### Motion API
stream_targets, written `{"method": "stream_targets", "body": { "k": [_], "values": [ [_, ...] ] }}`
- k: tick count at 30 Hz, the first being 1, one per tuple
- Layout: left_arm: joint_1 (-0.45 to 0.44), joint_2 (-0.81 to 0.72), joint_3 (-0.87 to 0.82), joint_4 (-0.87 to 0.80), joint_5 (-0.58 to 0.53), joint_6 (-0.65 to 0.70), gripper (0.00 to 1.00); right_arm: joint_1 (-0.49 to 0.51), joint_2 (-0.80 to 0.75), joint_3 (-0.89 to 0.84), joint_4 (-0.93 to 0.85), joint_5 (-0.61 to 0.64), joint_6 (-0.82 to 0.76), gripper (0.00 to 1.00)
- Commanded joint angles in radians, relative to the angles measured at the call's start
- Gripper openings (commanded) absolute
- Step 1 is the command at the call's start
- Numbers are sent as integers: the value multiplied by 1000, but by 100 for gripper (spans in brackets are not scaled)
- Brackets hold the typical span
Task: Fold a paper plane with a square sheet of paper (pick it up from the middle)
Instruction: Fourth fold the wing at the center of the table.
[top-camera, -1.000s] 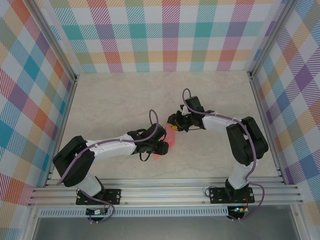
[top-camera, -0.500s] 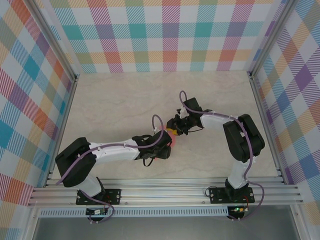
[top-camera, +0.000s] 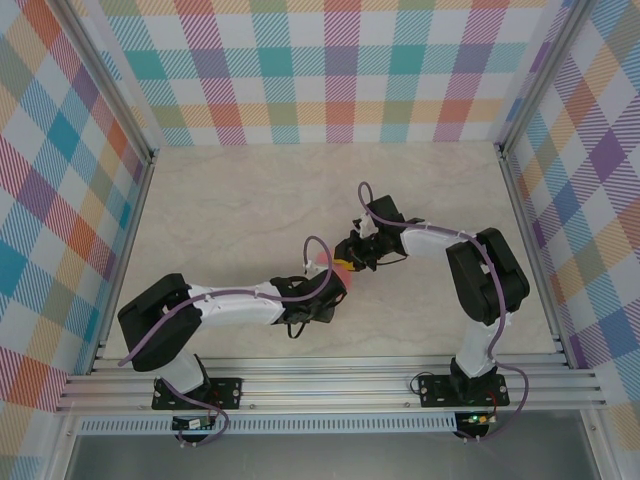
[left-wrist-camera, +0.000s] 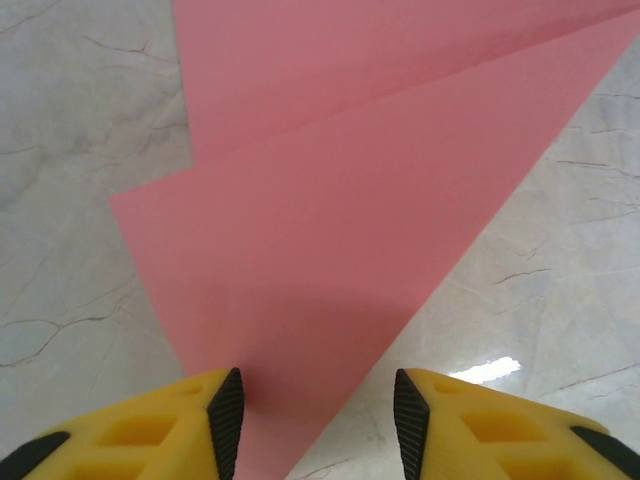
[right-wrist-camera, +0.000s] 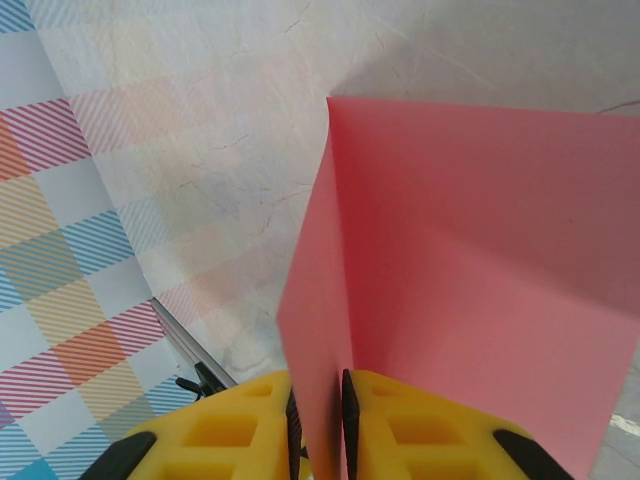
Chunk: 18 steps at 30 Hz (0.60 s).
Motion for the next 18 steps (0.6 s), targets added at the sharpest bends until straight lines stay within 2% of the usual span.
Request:
{"method": "stream_targets", "body": {
  "k": [1, 18],
  "values": [
    [-19, 6, -14, -8, -33, -10, 42, -1, 14, 9, -20, -22, -17, 20],
    [-19, 13, -13, -17, -47, 22, 32, -1, 6, -12, -7, -7, -2, 19]
  ]
}}
